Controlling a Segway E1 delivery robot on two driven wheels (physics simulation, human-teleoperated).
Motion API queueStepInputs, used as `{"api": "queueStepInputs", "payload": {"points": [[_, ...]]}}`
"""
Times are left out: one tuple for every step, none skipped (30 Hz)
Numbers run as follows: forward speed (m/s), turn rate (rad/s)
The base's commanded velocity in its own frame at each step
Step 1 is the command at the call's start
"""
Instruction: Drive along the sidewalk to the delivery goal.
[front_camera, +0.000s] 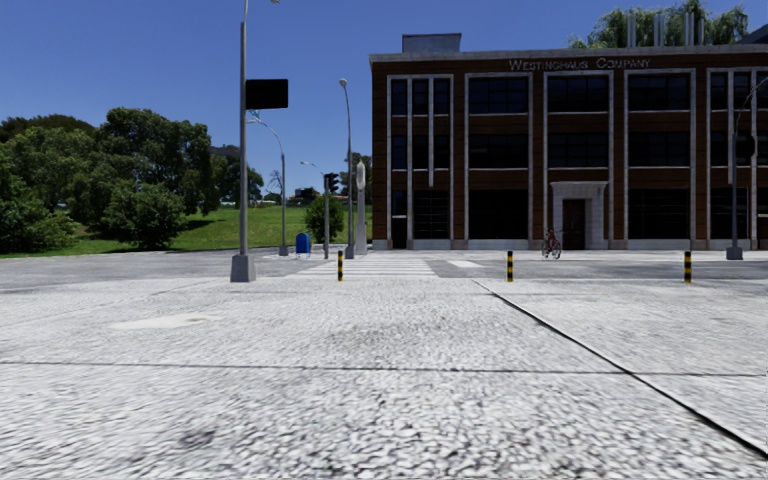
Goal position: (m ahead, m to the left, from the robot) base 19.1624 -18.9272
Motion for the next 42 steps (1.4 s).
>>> {"api": "queueStepInputs", "payload": {"points": [[2.00, 0.00], [2.00, 0.00], [2.00, 0.00], [2.00, 0.00], [2.00, 0.00], [2.00, 0.00], [2.00, 0.00], [2.00, 0.00], [2.00, 0.00], [2.00, 0.00], [2.00, 0.00], [2.00, 0.00], [2.00, 0.00], [2.00, 0.00], [2.00, 0.00], [2.00, -0.07], [2.00, -0.10], [2.00, -0.10], [2.00, -0.10], [2.00, -0.10], [2.00, -0.10], [2.00, -0.10], [2.00, -0.10], [2.00, -0.10], [2.00, -0.10], [2.00, -0.09], [2.00, -0.07], [2.00, 0.00], [2.00, 0.00], [2.00, 0.00], [2.00, 0.00], [2.00, 0.00], [2.00, 0.00], [2.00, 0.00], [2.00, 0.00], [2.00, 0.00], [2.00, 0.00], [2.00, 0.00], [2.00, 0.00], [2.00, -0.06], [2.00, -0.09], [2.00, -0.09]]}}
